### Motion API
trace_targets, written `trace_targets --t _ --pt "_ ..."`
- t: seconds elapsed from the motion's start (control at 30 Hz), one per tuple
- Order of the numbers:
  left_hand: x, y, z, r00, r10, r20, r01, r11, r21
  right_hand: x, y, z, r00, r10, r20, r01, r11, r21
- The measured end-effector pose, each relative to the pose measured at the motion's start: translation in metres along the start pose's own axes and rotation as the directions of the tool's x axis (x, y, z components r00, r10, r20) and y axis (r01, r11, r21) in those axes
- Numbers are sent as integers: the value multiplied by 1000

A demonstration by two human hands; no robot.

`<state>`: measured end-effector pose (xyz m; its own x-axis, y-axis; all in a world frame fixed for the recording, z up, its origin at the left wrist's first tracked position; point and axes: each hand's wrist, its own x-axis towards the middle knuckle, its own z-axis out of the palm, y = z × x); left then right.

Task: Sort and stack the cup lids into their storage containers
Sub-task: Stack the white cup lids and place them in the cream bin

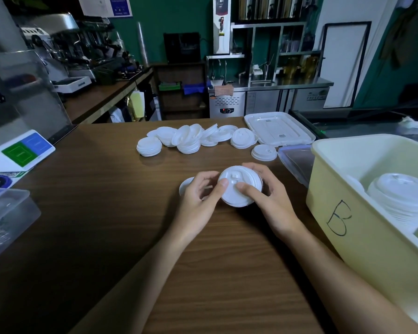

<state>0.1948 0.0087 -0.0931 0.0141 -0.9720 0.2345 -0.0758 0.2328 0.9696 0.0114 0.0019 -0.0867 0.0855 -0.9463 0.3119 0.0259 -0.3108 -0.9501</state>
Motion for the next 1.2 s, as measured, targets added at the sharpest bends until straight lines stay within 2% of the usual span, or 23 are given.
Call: trace_targets --t 0.1,0.2,0.27,0.3,0.4,0.47,0.53,0.6,0.67,0.73,0.83,0.97,1.1,1.2 --pt "-1 3 -3 992 -32 118 36 999 -30 1 0 -2 1000 14 23 -14 1000 28" --pt "1 4 -7 986 -49 161 56 998 -39 0 0 -3 1000 16 25 -16 1000 24" --pt "2 5 -10 991 10 133 -20 997 74 -1 0 -2 1000 11 13 -11 1000 14" --pt "2 5 -12 993 69 101 -87 979 183 -1 0 -2 1000 8 3 -8 1000 5" --pt "4 4 -25 959 279 45 -259 804 535 1 1 -3 999 9 -48 -9 1000 0" --pt "7 -2 -38 961 263 81 -247 694 676 3 1 -3 996 11 -89 -10 1000 12" --pt "12 -11 -48 977 177 121 -206 613 763 4 1 -3 994 14 -107 -13 1000 9" --pt "14 -15 -51 979 150 135 -199 607 769 4 1 -3 994 17 -106 -16 1000 8" --pt "14 -14 -50 975 184 127 -214 606 766 4 1 -3 994 20 -105 -19 1000 5" --pt "14 -10 -46 970 227 84 -215 646 732 4 2 -3 994 26 -109 -26 1000 1" --pt "8 1 -38 964 266 -9 -203 758 619 4 2 -3 994 28 -110 -28 1000 -4" --pt "3 14 -32 977 172 -124 -97 882 461 4 2 -4 992 34 -121 -35 999 -11" --pt "2 28 -27 979 70 -190 -57 996 71 3 0 -3 988 30 -154 -32 999 -5" --pt "3 33 -27 994 -9 -112 -19 969 -246 3 -1 -1 985 20 -173 -22 1000 -9"
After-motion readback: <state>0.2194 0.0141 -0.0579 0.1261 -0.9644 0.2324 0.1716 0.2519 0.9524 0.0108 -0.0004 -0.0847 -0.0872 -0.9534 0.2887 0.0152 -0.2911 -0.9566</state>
